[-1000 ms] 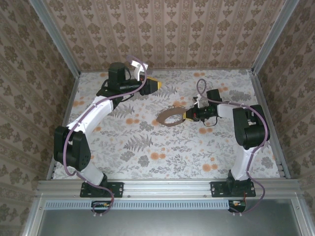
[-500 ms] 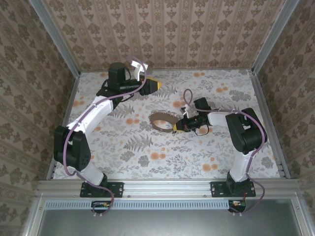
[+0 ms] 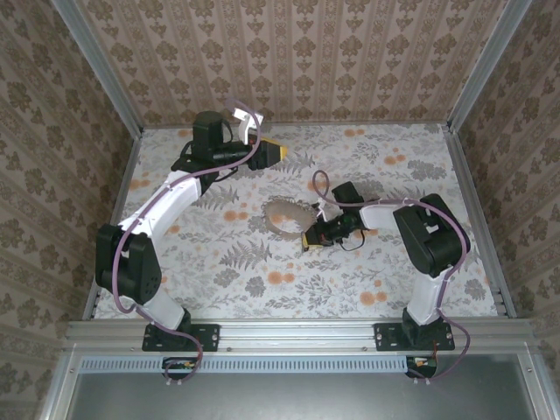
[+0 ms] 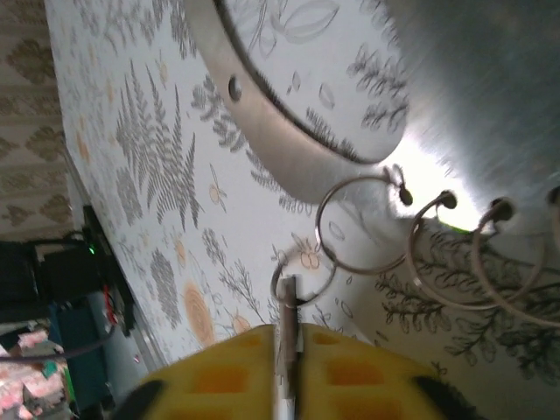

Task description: Put the keys on the keyring

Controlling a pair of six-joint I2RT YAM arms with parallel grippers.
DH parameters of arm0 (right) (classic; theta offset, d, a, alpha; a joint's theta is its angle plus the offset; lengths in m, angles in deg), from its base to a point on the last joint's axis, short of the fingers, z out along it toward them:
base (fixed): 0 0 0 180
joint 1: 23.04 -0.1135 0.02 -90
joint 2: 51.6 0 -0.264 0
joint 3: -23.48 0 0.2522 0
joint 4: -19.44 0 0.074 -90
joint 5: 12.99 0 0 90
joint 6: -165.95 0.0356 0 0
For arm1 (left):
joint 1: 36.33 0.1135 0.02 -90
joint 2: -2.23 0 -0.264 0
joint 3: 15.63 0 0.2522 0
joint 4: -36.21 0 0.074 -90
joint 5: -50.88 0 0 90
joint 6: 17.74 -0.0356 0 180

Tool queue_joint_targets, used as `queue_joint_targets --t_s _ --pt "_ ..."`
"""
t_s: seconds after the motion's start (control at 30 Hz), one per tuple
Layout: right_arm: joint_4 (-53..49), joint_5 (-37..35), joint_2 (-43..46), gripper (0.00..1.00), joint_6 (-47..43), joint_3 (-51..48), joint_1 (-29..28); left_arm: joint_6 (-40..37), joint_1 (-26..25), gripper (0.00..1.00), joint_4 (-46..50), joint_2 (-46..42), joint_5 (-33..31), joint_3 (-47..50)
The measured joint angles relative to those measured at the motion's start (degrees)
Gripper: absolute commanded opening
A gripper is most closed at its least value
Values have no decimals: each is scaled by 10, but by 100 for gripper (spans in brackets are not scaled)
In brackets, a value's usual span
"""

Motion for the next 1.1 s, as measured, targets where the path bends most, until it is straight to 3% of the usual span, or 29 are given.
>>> queue_joint_targets --t_s 0.4,0.47,0.63,0.73,0.9,1.1 --pt "-60 -35 115 60 -15 -23 -8 0 1 55 0 0 0 0" --pt "-74 -44 140 66 -20 -23 -7 -1 2 61 0 0 0 0" --pt "-107 -67 199 89 -25 -22 13 -12 9 95 4 -4 -10 0" --pt "-122 -85 232 97 -28 -15 37 -16 12 100 16 -19 -30 4" --pt "-120 -147 293 100 -28 10 70 -24 15 100 33 -79 -120 39" --pt "-85 -263 359 100 -20 13 113 -54 13 100 -21 -194 -285 161"
